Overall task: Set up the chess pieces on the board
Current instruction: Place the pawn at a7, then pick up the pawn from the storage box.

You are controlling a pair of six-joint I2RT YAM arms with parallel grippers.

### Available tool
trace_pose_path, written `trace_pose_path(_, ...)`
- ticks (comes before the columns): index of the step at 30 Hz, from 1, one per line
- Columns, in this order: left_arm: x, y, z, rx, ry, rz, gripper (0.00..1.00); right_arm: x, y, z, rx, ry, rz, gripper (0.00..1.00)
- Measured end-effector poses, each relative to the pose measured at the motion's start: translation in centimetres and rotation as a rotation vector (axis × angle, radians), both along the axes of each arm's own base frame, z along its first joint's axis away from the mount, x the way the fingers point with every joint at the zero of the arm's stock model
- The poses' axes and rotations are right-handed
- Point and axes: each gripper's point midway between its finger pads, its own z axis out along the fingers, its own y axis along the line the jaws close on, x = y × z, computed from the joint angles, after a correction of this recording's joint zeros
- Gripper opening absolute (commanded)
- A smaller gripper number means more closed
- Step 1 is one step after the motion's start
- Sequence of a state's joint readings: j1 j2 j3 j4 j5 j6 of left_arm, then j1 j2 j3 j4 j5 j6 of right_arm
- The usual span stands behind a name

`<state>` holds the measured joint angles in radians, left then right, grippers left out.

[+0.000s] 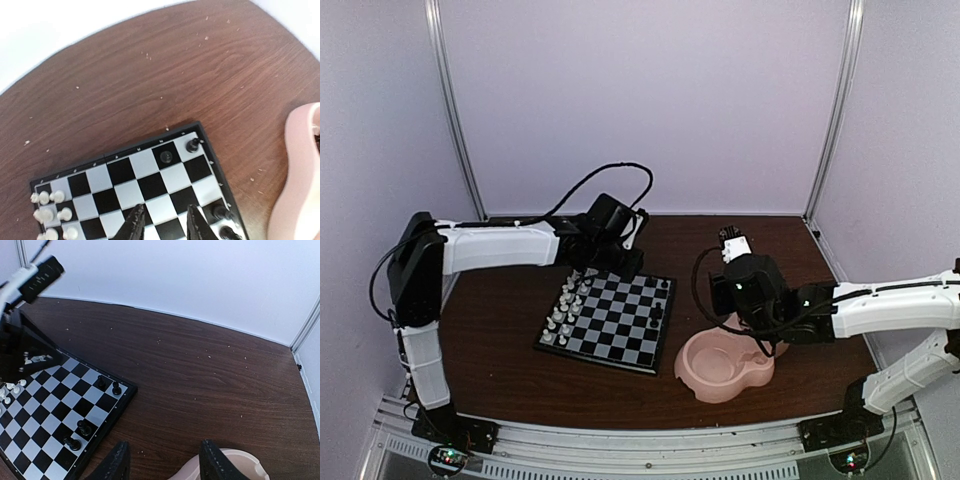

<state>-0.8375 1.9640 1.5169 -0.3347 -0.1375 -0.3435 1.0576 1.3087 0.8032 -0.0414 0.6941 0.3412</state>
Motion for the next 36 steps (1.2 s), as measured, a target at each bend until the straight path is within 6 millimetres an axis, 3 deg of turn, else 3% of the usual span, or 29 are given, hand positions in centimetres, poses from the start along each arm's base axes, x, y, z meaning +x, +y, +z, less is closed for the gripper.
trace_pose_path(2,-1.7,0.4,1.9,-0.029,-0.053,0.006,0.3,0.0,0.1,-0.1,-0.005,0.007,0.001,0.49)
trace_pose_path(4,-3.7,0.6,2.4,-0.038,-0.088,0.0,0.3,0.0,0.1,-0.2,-0.007,0.012,0.003,0.51)
trace_pose_path(6,-5.7,0.7,1.6,-0.022,-0.105,-0.015,0.3,0.0,0.1,-0.2,-0.006,0.014,0.0,0.53)
trace_pose_path(10,-8.9,1.9,-2.2,0.054,-0.094,-0.04,0.3,0.2,-0.8,-0.6,0.005,0.027,-0.043,0.53)
trace_pose_path(13,-9.3,3.7,-3.6,0.08,-0.102,-0.023,0.3,0.5,-2.5,-1.3,0.026,0.051,-0.124,0.46)
trace_pose_path(16,-9.6,5.0,-3.0,0.06,-0.135,-0.01,0.3,1.0,-4.8,-2.2,0.065,0.098,-0.217,0.43)
trace_pose_path(21,-9.4,5.2,0.9,-0.047,-0.215,0.007,0.3,2.3,-9.4,-3.3,0.156,0.188,-0.346,0.35)
trace_pose_path(24,-9.4,5.6,2.7,-0.109,-0.264,0.024,0.31,2.9,-12.1,-5.0,0.162,0.271,-0.401,0.38)
trace_pose_path(31,-9.5,6.3,2.6,-0.128,-0.287,0.04,0.3,0.3,-12.7,-9.2,0.107,0.424,-0.323,0.42)
trace_pose_path(36,-9.3,6.5,2.9,-0.124,-0.304,0.051,0.3,-0.8,-11.9,-11.1,0.084,0.506,-0.257,0.43)
